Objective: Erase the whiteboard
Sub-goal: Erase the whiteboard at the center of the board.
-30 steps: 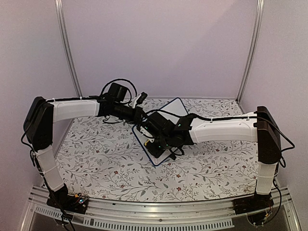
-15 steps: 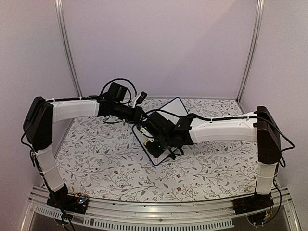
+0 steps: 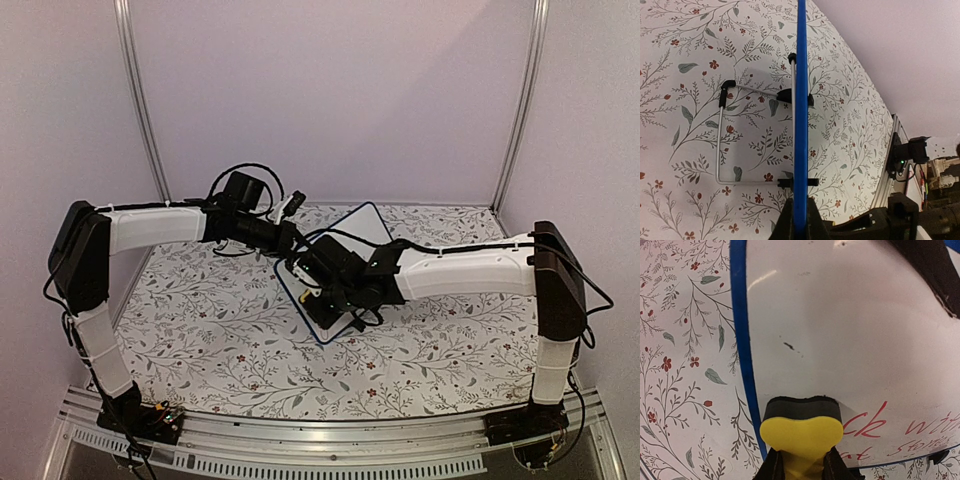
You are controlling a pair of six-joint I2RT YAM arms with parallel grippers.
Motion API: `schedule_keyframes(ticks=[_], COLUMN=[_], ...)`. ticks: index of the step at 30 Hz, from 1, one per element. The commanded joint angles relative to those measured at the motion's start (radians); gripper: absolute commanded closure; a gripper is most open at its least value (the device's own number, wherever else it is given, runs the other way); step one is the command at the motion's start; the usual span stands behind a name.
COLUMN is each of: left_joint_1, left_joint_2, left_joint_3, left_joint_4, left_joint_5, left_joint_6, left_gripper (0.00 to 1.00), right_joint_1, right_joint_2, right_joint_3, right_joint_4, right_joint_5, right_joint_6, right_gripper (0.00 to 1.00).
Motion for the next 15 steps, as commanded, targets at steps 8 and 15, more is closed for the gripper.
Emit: schedule_keyframes(ticks=[8, 15], left_joint_1=[-0.019, -0.019], left_joint_2=[-0.015, -0.011], left_joint_3=[-0.007, -0.007], left_joint_4=[-0.037, -0.037], left_joint_5=[-0.008, -0.007], left_joint_6=[0.019, 0.019], left_gripper=[1.0, 1.0], right_joint_1=[-0.023, -0.023], right_joint_2=[-0.002, -0.008], right_joint_3=[-0.106, -0.13], right_joint_4=[-0.003, -0.012], right_joint_5=[-0.001, -0.013], right_joint_6=[0.041, 0.05], right_gripper=[0.85, 0.85])
